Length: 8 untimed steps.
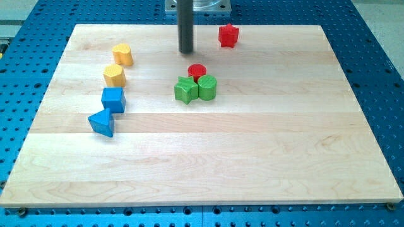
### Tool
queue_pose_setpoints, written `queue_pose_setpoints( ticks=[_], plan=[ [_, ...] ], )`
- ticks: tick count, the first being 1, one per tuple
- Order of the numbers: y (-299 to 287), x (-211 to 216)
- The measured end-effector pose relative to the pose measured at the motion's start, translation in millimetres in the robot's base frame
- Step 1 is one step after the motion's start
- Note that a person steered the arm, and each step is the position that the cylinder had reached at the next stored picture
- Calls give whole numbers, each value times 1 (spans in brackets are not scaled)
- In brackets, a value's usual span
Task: Separate the yellow blocks from each other
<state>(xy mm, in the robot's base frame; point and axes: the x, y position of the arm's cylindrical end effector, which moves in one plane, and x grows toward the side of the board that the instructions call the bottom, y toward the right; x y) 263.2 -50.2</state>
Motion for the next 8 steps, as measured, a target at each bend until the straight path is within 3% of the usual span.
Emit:
queue_pose_setpoints(
  ticks=[2, 4, 6, 7, 8],
  plan=[
    [-101, -2],
    [-95, 44],
    [-166, 37],
    [-170, 65],
    [-132, 84]
  ],
)
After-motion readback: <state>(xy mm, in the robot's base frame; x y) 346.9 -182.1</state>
